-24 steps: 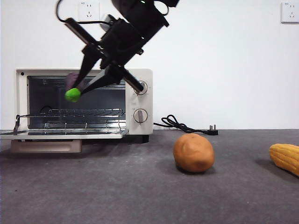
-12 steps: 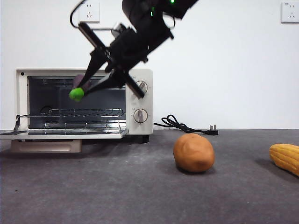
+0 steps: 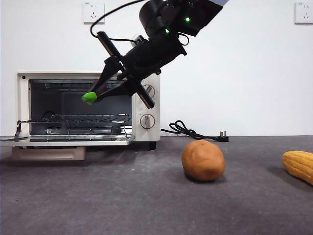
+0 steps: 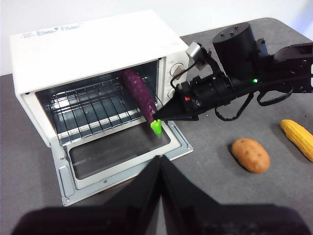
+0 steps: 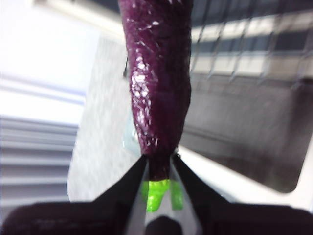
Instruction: Take the eggplant from the table,put the eggplant in the oven
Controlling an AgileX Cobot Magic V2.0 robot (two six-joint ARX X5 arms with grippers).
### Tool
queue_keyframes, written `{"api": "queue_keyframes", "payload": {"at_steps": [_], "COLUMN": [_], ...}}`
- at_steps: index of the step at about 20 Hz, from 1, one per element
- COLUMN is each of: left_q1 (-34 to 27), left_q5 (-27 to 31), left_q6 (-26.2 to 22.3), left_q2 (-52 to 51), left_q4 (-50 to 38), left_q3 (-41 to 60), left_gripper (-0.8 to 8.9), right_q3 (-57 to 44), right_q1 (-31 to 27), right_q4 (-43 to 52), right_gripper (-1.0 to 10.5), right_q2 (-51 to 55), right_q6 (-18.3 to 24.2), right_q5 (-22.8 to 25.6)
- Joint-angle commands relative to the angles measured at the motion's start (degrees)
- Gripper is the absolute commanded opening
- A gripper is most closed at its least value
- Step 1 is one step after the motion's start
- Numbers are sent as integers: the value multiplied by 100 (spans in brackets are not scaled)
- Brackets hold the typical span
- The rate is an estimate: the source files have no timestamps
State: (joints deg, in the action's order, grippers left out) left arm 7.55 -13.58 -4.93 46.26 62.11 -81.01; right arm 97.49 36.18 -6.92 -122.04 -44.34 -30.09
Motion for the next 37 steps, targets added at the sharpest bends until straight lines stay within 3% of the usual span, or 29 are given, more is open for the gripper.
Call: {"api": "queue_keyframes", "payload": {"at_steps": [1,7,15,22,35,37], "left_q1": [4,4,7,7,7,7], "left_q5": [7,7,-11,-11,-9,-9], "left_q6": [-66,-66,-68,-85,-125,-127], "left_q2": [-13,-13,-13,-13,-11,-11], "left_q4": [-39,-24,2,2,2,2], "left_q3": [22,22,22,22,24,24], "left_gripper": [-6,-6,-6,-6,-6,-6], "right_q3": [7,7,28,28,28,28], "right_q1": [-22,-31,-31,-20,20,31], "right_q4": [120,466,1165,1497,1869,1956], "right_gripper": [-12,-12,-12,-12,12,83], "right_q2": [-251,-474,-828,-876,-876,-876], "right_q6": [-293,-605,-1231,-1202,-929,-881], "right_q5": [-46,-28,382,1211,2009,2028]}}
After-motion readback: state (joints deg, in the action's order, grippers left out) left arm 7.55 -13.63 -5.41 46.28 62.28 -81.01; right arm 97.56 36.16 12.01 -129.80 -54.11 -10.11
